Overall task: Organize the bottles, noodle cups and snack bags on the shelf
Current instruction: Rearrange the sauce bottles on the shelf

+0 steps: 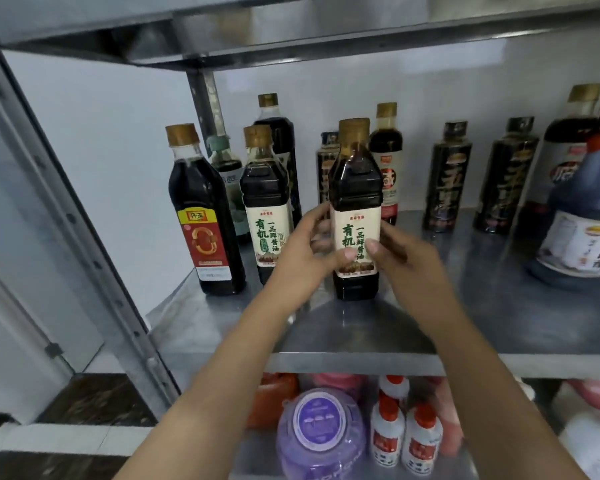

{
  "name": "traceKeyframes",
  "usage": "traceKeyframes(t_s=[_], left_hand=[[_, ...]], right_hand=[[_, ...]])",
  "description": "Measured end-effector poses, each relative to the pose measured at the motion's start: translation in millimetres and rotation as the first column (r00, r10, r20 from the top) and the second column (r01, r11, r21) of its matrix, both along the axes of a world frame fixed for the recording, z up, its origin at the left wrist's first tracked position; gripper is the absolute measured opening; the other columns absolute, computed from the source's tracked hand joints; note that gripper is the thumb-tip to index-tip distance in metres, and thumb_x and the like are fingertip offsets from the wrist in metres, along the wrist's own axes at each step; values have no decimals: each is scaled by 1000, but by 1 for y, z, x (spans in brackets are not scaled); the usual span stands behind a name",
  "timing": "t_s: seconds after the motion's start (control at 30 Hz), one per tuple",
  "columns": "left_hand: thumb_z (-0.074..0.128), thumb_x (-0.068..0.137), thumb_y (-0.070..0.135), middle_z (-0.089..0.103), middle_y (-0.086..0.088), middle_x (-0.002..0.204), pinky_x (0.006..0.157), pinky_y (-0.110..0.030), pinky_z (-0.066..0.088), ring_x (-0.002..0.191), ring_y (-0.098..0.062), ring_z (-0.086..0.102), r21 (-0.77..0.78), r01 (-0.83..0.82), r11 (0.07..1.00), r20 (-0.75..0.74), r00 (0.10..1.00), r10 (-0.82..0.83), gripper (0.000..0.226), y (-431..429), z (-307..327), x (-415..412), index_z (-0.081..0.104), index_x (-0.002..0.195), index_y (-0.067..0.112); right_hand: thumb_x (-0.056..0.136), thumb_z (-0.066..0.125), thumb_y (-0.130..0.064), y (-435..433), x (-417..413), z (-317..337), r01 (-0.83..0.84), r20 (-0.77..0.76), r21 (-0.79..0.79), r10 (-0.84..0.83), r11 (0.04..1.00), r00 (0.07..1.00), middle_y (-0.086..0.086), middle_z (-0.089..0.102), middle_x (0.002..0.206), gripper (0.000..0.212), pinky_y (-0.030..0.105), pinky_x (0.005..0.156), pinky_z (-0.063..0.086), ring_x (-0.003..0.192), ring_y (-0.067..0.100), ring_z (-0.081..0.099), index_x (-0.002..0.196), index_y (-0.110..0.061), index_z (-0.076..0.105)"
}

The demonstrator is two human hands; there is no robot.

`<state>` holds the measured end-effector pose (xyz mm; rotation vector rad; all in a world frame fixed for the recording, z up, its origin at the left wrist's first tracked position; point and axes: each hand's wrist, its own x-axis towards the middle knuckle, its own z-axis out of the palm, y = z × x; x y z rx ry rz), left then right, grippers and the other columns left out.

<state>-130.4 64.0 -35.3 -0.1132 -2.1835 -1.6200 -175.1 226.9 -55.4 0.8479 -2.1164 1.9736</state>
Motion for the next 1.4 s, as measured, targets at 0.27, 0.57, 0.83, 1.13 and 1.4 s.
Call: traceKeyframes(t_s=[0.27,0.57,0.83,1.13,1.4], left_hand=[[72,87,4,72,1,117,86,-26,59,103,-5,70,174,50,984,-72,997,-38,57,8,7,-13,54,141,13],[68,92,5,64,-4,136,103,-31,52,123,-9,61,167,97,981,-94,992,-82,62,34,-8,-22,45,149,14],[71,87,-1,66,0,130,91,-25,56,116,-8,65,165,76,983,-92,994,-61,66,37,-16,-19,46,147,12],[71,87,-1,66,-1,128,86,-21,56,112,-4,67,158,58,986,-115,993,-40,65,38,-17,-16,47,146,11],[52,102,14,60,4,137,108,-30,47,125,-5,58,108,47,993,-143,989,-31,49,36,-20,-14,42,150,13]], right_hand=[[99,60,-23,0,-3,13,38,68,-77,-33,996,997,-16,72,111,31,16,87,53,104,0,68,128,-31,61],[97,60,-7,24,-6,1,41,100,-108,-30,993,995,-6,71,121,43,21,93,54,110,7,68,139,-16,57],[99,57,-13,24,-3,-11,22,30,-108,-19,994,999,-13,71,122,43,20,99,50,117,3,64,141,-18,55],[100,58,-13,22,-1,-15,59,15,-96,-58,994,998,-8,69,127,43,30,105,50,120,6,63,142,-18,55],[101,50,-32,19,4,-15,54,1,-49,-54,997,999,-31,67,115,38,13,96,46,117,-8,59,139,-36,50]])
